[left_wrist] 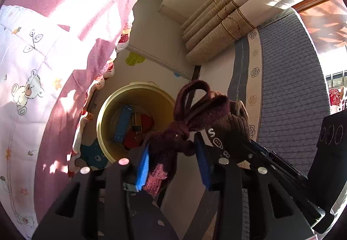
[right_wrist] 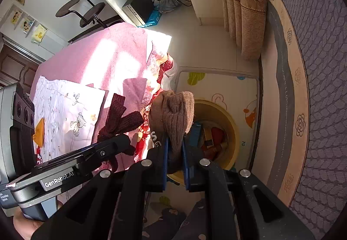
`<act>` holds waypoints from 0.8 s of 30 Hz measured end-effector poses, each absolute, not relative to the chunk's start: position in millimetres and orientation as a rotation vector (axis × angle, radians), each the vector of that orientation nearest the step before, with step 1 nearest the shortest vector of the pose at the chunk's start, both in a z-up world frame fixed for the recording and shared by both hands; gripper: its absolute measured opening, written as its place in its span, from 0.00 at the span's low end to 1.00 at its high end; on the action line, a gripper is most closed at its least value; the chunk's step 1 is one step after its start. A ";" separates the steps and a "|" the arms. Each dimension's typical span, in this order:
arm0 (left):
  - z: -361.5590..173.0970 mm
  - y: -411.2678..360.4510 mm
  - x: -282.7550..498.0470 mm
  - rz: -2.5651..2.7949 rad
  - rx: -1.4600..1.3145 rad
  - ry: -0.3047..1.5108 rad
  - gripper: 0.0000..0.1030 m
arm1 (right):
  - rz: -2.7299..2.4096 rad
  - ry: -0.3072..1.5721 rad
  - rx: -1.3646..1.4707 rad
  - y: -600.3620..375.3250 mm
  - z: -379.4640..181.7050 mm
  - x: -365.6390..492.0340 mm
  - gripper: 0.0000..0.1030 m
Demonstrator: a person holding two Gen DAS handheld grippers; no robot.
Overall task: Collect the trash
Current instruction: 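Carry the strap and sock over the yellow bin and open both tools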
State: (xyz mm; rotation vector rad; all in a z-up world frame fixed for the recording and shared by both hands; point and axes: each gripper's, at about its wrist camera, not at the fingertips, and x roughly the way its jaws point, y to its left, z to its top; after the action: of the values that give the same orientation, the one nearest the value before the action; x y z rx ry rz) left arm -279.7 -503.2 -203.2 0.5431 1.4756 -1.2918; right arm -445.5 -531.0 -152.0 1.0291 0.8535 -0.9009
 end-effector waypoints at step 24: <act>-122.9 -450.3 -174.7 -1.161 0.324 1.306 0.66 | -0.724 0.841 0.826 -523.2 -87.1 -342.4 0.27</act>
State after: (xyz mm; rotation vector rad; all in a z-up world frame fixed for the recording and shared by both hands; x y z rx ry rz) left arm -174.7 -450.3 -122.9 0.3245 1.3056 -1.1610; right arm -342.4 -523.2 -87.1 0.8262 0.8414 -0.7239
